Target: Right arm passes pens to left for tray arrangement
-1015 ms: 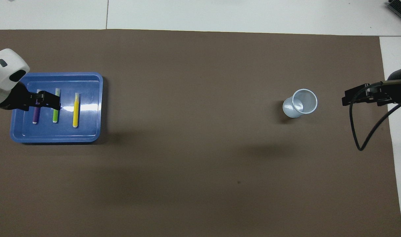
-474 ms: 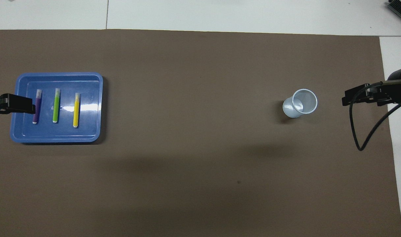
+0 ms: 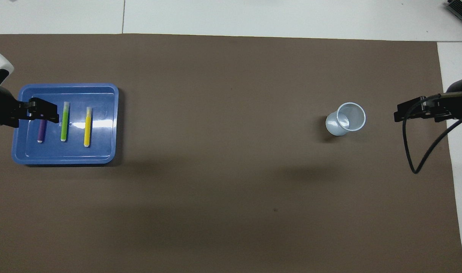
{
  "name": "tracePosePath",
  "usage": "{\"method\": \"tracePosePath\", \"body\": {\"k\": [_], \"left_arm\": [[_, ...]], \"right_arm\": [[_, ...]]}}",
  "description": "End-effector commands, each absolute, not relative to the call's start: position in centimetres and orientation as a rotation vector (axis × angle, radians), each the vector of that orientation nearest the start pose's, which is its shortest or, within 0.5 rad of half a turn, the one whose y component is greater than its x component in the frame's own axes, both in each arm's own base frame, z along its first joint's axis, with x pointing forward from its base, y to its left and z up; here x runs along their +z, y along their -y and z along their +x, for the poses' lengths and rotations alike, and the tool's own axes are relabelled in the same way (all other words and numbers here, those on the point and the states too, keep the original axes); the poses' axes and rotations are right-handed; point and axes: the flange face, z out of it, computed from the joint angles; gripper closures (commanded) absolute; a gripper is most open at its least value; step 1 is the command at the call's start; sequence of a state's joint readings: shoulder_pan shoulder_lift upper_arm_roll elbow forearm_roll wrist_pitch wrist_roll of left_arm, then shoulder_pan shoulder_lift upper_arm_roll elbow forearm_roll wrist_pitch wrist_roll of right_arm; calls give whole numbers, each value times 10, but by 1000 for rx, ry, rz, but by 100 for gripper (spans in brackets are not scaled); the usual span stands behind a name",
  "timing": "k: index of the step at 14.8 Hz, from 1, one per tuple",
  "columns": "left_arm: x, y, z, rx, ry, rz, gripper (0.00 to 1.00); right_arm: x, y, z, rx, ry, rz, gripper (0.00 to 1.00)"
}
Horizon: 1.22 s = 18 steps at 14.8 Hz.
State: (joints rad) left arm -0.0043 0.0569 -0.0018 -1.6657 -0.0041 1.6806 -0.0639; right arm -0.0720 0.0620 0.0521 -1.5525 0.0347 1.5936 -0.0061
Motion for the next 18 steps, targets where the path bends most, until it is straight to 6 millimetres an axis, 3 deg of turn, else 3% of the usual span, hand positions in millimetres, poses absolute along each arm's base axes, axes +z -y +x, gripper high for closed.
{"method": "tracePosePath", "body": {"k": [1,5,10,18], "left_arm": [[573,5,566,91,83,-3128,0],[594,5,550,40,77,-3119,0],[588,-3,552,28,98,-3120,0],[590,14,557,-37,52,-3122,0]], "right_arm": [[601,11,568,26,11,-3125,0],[601,11,568,26,11,-3125,0],[601,11,568,26,11,-3125,0],[601,12,568,26,9,-3125,0]]}}
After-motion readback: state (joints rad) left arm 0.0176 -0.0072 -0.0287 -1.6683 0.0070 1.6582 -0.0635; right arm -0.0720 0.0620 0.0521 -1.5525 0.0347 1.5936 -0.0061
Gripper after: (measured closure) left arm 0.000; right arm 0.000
